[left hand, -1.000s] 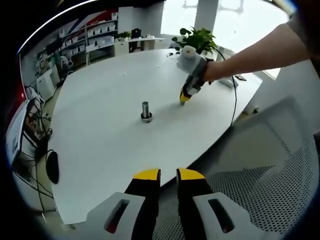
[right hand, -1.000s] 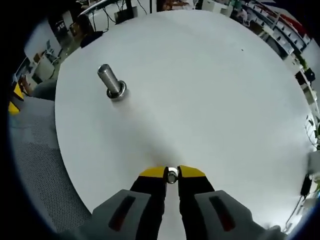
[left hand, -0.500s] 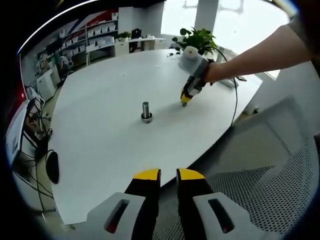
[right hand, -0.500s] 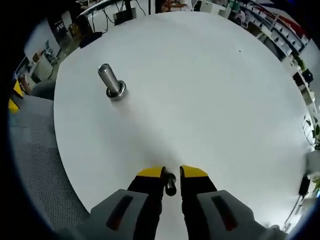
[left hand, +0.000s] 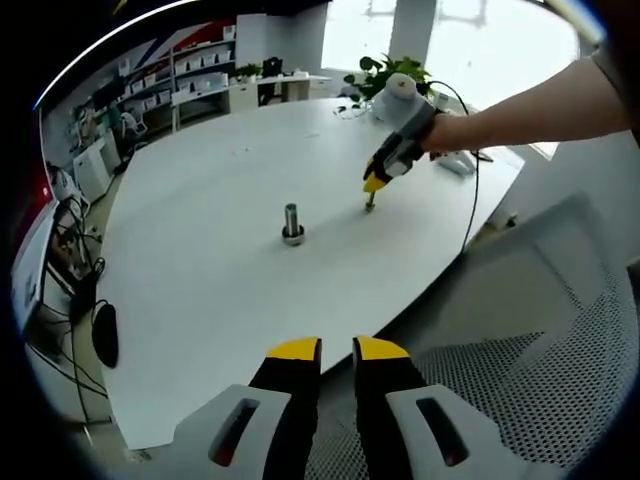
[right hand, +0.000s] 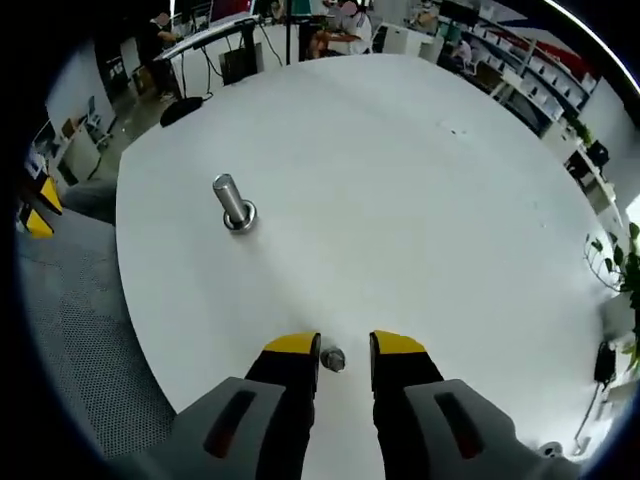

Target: Place the washer onto the threaded stud by aligning its center hole with the stud, sliding it down to the base, and recovering from edge contact or off-axis alignment until the washer reaches the visible bottom stop.

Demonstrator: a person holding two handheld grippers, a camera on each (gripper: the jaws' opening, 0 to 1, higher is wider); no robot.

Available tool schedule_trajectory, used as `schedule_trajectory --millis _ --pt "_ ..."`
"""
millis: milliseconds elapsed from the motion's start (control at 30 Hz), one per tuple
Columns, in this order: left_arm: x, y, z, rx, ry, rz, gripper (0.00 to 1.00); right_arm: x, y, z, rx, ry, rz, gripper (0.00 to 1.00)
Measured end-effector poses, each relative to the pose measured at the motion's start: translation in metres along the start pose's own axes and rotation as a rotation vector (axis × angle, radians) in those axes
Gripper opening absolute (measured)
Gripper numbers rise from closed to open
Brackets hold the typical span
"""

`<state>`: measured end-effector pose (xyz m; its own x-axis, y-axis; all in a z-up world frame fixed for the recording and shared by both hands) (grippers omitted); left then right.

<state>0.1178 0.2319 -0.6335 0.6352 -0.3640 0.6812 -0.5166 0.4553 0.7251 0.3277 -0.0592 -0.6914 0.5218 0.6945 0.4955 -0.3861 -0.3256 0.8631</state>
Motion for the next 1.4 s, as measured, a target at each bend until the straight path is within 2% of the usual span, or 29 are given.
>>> schedule_trajectory --millis 100,267,300,333,433,633,767,867,1033,1200,1333,1400 --pt "0.0 0.0 0.0 -0.005 -0.003 -0.001 0.1 -0.005 0.009 0.0 -0.018 0.017 0.008 0.24" --pt "0.0 0.0 0.0 -0.006 -0.003 0.0 0.1 -0.011 0.027 0.001 -0.027 -0.045 0.07 0.25" --pt "0.0 0.0 0.0 -0.006 -0.003 0.003 0.1 -0.011 0.031 -0.003 0.002 -0.055 0.087 0.27" --pt "0.0 0.0 0.0 -0.006 -0.003 0.006 0.1 -0.013 0.034 -0.004 0.002 -0.054 0.09 0.28" --pt "0.002 0.001 0.001 -0.008 -0.008 0.017 0.1 -0.016 0.046 -0.01 -0.032 -0.019 0.095 0.28" --pt "0.002 0.001 0.002 -0.016 -0.014 0.021 0.1 -0.026 0.077 -0.022 -0.057 -0.068 0.162 0.28" --pt "0.001 0.001 0.002 -0.02 -0.003 0.016 0.11 -0.034 0.098 -0.034 -0.065 -0.119 0.213 0.28" --pt "0.0 0.0 0.001 -0.011 0.002 0.006 0.12 -0.042 0.115 -0.048 -0.069 -0.204 0.281 0.28" --pt "0.001 0.001 0.003 -0.022 -0.007 0.011 0.12 -0.055 0.129 -0.066 -0.064 -0.223 0.293 0.29" --pt "0.002 0.002 0.001 -0.011 0.001 0.023 0.12 -0.072 0.141 -0.076 -0.06 -0.332 0.327 0.29" --pt "0.001 0.0 -0.001 0.007 0.015 0.006 0.12 -0.078 0.158 -0.082 -0.058 -0.365 0.333 0.29" --pt "0.0 0.001 -0.001 0.011 0.021 0.004 0.12 -0.082 0.164 -0.088 -0.05 -0.374 0.361 0.29"
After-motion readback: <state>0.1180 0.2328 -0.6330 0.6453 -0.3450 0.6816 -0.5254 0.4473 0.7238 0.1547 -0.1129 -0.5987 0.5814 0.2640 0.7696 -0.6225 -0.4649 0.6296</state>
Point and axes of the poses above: the point that each gripper's makers call its tool centre point, and the gripper's own axes: y roughly backward along the fingers, z roughly to its right, x roughly out of its top, the point moved 10 cm from there along y, roughly backward along the fingers, and after that the axes turned 2 degrees about z, right-handed, at the moved point
